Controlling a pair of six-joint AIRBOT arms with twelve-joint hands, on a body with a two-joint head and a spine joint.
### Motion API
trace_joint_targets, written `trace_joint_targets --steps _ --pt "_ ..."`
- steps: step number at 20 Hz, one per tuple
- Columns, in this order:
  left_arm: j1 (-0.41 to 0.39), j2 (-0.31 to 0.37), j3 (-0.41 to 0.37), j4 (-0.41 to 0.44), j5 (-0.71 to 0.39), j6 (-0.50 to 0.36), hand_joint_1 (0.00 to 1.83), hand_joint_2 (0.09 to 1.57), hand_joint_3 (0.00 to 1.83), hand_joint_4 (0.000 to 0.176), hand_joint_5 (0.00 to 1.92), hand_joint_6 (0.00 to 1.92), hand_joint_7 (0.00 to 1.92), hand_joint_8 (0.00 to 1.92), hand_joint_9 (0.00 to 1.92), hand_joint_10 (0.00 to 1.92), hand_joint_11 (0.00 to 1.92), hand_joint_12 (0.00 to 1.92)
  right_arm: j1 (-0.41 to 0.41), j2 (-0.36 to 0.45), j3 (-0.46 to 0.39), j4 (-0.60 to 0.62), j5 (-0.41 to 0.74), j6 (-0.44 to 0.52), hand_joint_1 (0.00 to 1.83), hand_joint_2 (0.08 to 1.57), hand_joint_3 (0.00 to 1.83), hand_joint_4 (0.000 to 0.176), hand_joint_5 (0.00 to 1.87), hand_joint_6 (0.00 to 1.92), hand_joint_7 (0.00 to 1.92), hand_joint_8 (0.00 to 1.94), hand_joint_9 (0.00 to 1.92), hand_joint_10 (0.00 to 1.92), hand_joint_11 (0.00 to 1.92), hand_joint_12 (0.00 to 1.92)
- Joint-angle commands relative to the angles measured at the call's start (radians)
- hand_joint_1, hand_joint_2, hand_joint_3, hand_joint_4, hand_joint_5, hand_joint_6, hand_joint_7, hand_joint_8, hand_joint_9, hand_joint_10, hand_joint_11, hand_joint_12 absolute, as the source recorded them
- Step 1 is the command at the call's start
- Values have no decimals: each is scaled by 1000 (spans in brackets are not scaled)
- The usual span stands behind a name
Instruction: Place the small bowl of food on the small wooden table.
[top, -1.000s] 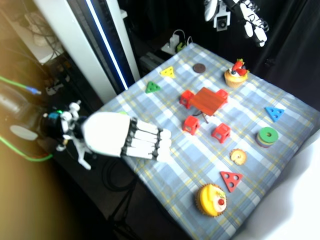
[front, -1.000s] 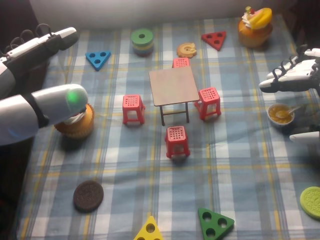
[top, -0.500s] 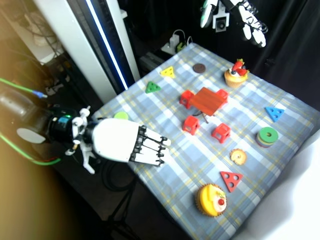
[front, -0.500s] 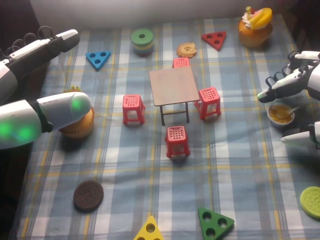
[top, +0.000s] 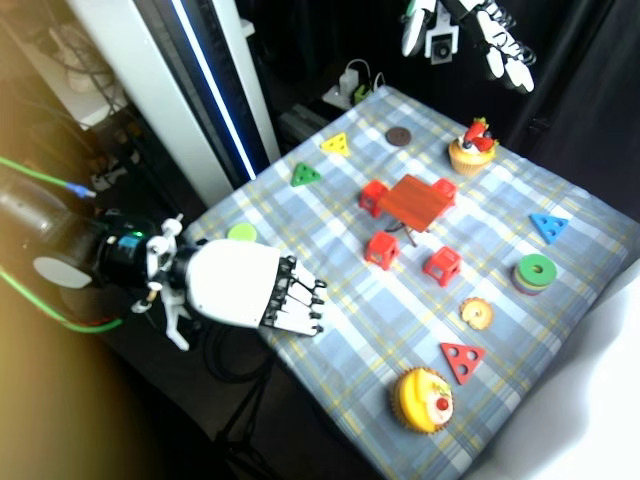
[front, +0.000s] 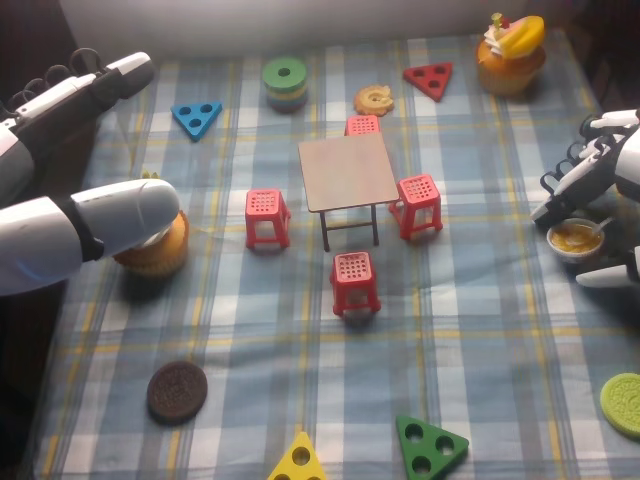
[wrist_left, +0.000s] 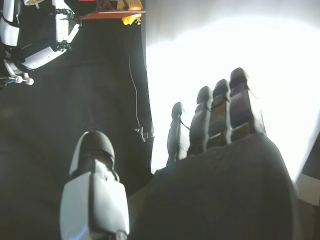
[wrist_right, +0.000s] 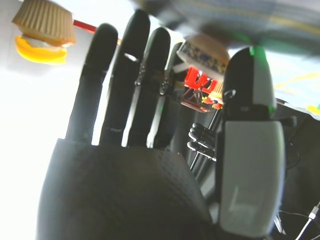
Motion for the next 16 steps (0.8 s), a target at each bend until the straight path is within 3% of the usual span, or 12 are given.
trace_joint_targets --steps 1,2,3,4,6,7,8,9,12,13,14,16 --pt "-13 -4 2 6 -121 -4 320 1033 1 176 138 5 116 4 5 2 0 68 11 1 4 13 103 6 1081 992 1 0 934 0 1014 26 649 904 390 1484" --pt "-13 -5 2 5 -121 -4 264 1040 4 176 127 1 123 5 8 3 9 74 12 1 4 13 103 6 1104 997 1 0 939 1 1038 53 640 1018 409 1549" --pt "-13 -5 1 4 -121 -4 257 1037 2 176 130 2 120 3 8 2 1 72 14 1 3 11 103 6 1233 1067 6 0 1038 494 1040 886 680 1090 486 1573" --pt "-13 -5 1 4 -121 -4 271 1036 1 176 125 0 113 0 2 0 0 67 16 1 2 7 103 6 1245 1119 5 0 962 758 962 1190 634 1198 446 1701" --pt "-13 -5 1 3 -122 -4 336 1024 0 176 165 13 125 4 19 6 0 66 19 1 0 3 103 6 1339 1120 0 0 906 175 930 1104 586 1332 436 1710" --pt "-13 -5 1 3 -122 -4 331 1025 0 176 171 6 125 2 17 3 0 42 19 1 -1 3 103 6 1271 1131 12 0 971 592 904 1307 565 1442 437 1817" --pt "-13 -5 1 2 -123 -4 344 1023 0 176 167 2 117 0 9 1 0 16 20 1 -1 2 104 6 1258 1141 3 0 965 727 901 1343 599 1447 477 1792" --pt "-13 -5 1 2 -123 -4 368 1022 0 176 165 0 114 0 1 0 0 2 21 1 -2 0 104 6 1227 1129 0 0 950 931 948 1135 674 1236 517 1651" --pt "-12 -5 0 1 -124 -4 318 1030 3 176 153 0 116 1 10 3 2 1 23 3 -5 -4 108 6 1254 1124 0 0 922 871 995 1170 714 1266 570 1669" --pt "-12 -5 0 1 -124 -4 353 1023 0 176 178 8 155 12 44 13 45 21 23 5 -8 -6 112 6 1229 973 0 0 856 241 841 803 649 1218 508 1602" --pt "-12 -5 0 0 -124 -4 353 1023 0 176 178 8 155 12 44 13 45 21 23 6 -9 -7 114 6 1229 973 0 0 856 241 841 803 649 1218 508 1602" --pt "-12 -5 0 0 -125 -4 339 1028 1 176 176 6 142 3 30 4 22 13 23 11 -15 -9 123 6 1089 911 0 0 860 74 805 513 649 883 429 1337"
